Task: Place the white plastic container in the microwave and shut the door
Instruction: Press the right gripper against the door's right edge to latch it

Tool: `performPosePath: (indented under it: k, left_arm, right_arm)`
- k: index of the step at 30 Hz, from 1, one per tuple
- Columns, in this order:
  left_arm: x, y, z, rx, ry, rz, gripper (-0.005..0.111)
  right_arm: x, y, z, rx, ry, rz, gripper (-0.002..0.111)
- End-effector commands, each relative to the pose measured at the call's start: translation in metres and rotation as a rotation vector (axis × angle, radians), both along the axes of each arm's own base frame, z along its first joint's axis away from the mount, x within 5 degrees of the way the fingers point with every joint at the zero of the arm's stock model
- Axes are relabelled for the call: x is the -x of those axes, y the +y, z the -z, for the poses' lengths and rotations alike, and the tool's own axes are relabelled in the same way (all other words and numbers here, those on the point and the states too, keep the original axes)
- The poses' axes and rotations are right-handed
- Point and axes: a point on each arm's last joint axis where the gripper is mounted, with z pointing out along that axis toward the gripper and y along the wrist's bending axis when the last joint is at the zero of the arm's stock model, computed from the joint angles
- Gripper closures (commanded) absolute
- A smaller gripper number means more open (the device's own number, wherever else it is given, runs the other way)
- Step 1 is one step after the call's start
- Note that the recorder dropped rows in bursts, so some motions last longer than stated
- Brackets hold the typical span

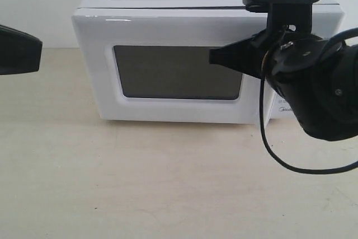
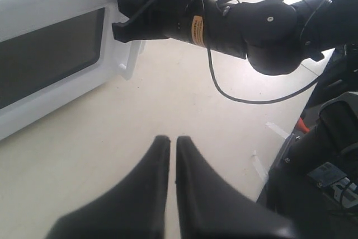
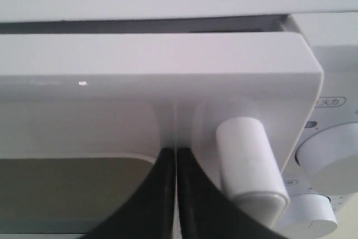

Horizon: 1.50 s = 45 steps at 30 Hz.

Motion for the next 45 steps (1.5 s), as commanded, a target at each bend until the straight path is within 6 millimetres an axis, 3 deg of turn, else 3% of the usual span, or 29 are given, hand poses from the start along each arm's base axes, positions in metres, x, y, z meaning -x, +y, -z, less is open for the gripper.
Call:
performPosePath:
  k: [1,10,19,30,45]
  left_arm:
    - [0.002,0.0,0.0,0.013,0.009,0.003,0.102]
    - [0.002,0.0,0.0,0.012,0.01,0.004,0.102]
    - [0.002,0.0,0.001,0.008,0.015,0.01,0.102]
    - [0.003,-0.001,0.001,0.004,0.022,0.017,0.102]
    - [0.003,0.0,0.001,0.005,0.02,0.015,0.102]
  right_arm:
    - [-0.005,-0.006,-0.013,0.043,-0.088,0.049,0.108]
    - [0.011,0.003,-0.031,0.003,-0.132,-0.002,0.108]
    - [0.011,0.001,-0.031,0.006,-0.14,0.012,0.108]
    - [0.003,0.007,-0.009,0.071,-0.099,0.029,0.108]
    - [-0.01,-0.007,-0.01,0.054,-0.084,0.068,0.108]
